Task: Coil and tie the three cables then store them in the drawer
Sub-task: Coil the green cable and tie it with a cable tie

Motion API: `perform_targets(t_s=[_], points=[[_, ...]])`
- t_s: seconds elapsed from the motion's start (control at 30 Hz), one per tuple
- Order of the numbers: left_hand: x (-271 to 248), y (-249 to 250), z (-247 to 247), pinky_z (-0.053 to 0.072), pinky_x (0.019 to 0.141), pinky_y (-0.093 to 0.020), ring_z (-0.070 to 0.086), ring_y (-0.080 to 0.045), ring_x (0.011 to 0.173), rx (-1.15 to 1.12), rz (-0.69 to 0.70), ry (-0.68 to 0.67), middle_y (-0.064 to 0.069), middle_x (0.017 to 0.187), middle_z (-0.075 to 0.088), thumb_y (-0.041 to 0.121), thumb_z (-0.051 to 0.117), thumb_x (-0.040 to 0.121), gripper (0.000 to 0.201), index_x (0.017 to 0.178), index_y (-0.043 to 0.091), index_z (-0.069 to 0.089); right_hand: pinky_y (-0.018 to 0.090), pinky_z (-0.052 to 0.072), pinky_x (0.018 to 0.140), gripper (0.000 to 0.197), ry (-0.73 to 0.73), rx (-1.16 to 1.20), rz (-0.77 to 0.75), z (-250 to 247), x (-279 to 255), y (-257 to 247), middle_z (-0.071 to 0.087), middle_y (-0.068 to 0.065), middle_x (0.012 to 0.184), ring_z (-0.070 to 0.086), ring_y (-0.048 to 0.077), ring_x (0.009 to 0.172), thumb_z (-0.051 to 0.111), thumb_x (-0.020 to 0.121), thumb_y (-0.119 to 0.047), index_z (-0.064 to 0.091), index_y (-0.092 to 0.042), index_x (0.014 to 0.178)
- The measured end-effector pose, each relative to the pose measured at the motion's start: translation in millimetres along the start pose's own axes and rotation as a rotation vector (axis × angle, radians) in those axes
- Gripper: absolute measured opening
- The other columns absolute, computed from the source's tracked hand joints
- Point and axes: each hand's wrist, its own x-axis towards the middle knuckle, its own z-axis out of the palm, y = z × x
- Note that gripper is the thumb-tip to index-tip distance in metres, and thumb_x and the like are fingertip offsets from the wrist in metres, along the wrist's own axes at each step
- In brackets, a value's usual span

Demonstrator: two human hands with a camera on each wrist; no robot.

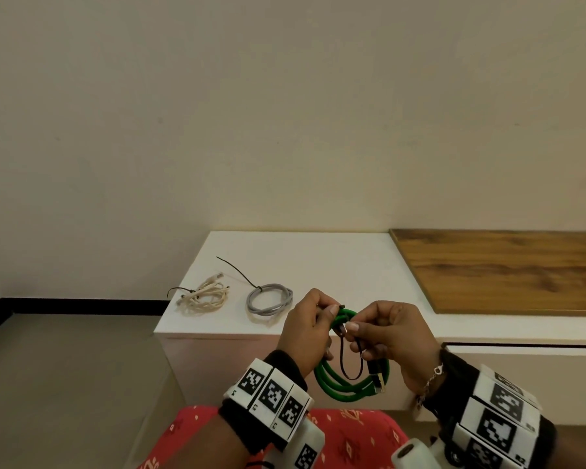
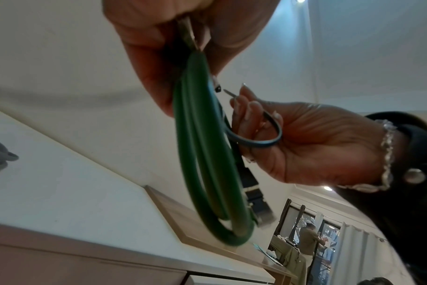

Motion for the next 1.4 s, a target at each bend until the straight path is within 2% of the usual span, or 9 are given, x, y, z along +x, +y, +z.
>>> perform_targets(t_s=[0.6,0.83,0.93,1.0,1.07,1.13,1.2,1.33,1.4], points=[[-4.7,-0.4,0.3,0.045,0.043,-0.026,0.04,-0.007,0.034,0.038,0.021,-0.019,0.002,0.059,0.054,0.011,0.042,0.094,0.025,0.075,0.026,0.047,0.018,0.046,0.038,0.007,-0.008,-0.024,-0.001,-1.7,3.5,5.0,0.068,0.009,0.056,0.061,0.012,0.043,0.067,0.076,0.004,0.061,0.002,0.072],[-11.0,1.4,1.7,0.043,0.044,-0.025,0.045,-0.003,0.036,0.152,0.13,-0.093,0.007,0.06,0.055,0.012,0.042,0.093,0.03,0.071,0.032,0.045,0.018,0.046,0.038,0.01,0.02,-0.029,-0.04,-3.9,5.1,4.9,0.066,0.006,0.05,0.061,0.012,0.042,0.068,0.075,0.003,0.059,0.001,0.077],[-12.3,1.3,1.7,0.044,0.048,-0.023,0.049,0.0,0.043,0.247,0.199,-0.098,0.006,0.062,0.058,0.015,0.045,0.094,0.022,0.075,0.026,0.048,0.019,0.046,0.039,0.014,0.019,-0.085,-0.054,-5.8,6.1,4.8,0.064,0.007,0.05,0.061,0.015,0.043,0.071,0.074,-0.001,0.059,-0.002,0.081],[-12.3,1.8,0.8,0.043,0.051,-0.02,0.051,0.003,0.047,0.285,0.219,-0.101,0.005,0.064,0.059,0.018,0.046,0.094,0.018,0.077,0.023,0.05,0.018,0.044,0.04,0.011,-0.012,-0.181,-0.072,-6.6,7.5,2.8,0.065,0.005,0.053,0.059,0.012,0.043,0.071,0.076,-0.006,0.061,-0.007,0.08],[-12.3,3.0,0.8,0.042,0.052,-0.019,0.052,0.005,0.047,0.295,0.219,-0.105,0.009,0.063,0.059,0.016,0.046,0.094,0.024,0.074,0.029,0.048,0.016,0.039,0.04,0.006,-0.034,-0.266,-0.095,-9.1,10.8,0.4,0.062,0.002,0.054,0.053,0.008,0.043,0.067,0.08,-0.012,0.063,-0.011,0.076],[-12.7,5.3,2.0,0.042,0.051,-0.019,0.051,0.003,0.045,0.279,0.206,-0.128,0.011,0.063,0.059,0.014,0.046,0.093,0.03,0.072,0.035,0.044,0.015,0.035,0.042,0.012,-0.045,-0.293,-0.099,-13.3,14.7,0.5,0.055,0.0,0.056,0.046,0.007,0.047,0.064,0.083,-0.013,0.061,-0.013,0.071],[-15.0,8.6,4.3,0.041,0.051,-0.017,0.05,0.003,0.044,0.273,0.195,-0.18,0.007,0.065,0.059,0.014,0.045,0.093,0.026,0.074,0.03,0.047,0.017,0.037,0.045,0.017,-0.046,-0.26,-0.085,-17.9,17.6,-0.1,0.051,0.0,0.06,0.046,0.01,0.054,0.059,0.087,-0.01,0.059,-0.013,0.069],[-26.6,7.9,10.0,0.037,0.048,-0.002,0.051,0.007,0.047,0.282,0.172,-0.313,0.002,0.067,0.059,0.012,0.045,0.093,0.012,0.087,0.013,0.054,0.025,0.046,0.058,0.023,0.081,-0.077,-0.164,-34.5,26.0,-14.3,0.058,0.003,0.067,0.057,0.013,0.063,0.047,0.093,-0.009,0.053,-0.013,0.071],[-30.8,4.8,11.3,0.04,0.048,-0.007,0.05,0.004,0.045,0.241,0.132,-0.346,0.004,0.064,0.056,0.012,0.044,0.094,0.014,0.084,0.016,0.054,0.026,0.051,0.062,0.023,0.19,0.031,-0.262,-46.5,29.7,-24.8,0.063,-0.001,0.061,0.063,0.009,0.061,0.044,0.093,-0.01,0.053,-0.013,0.072]])
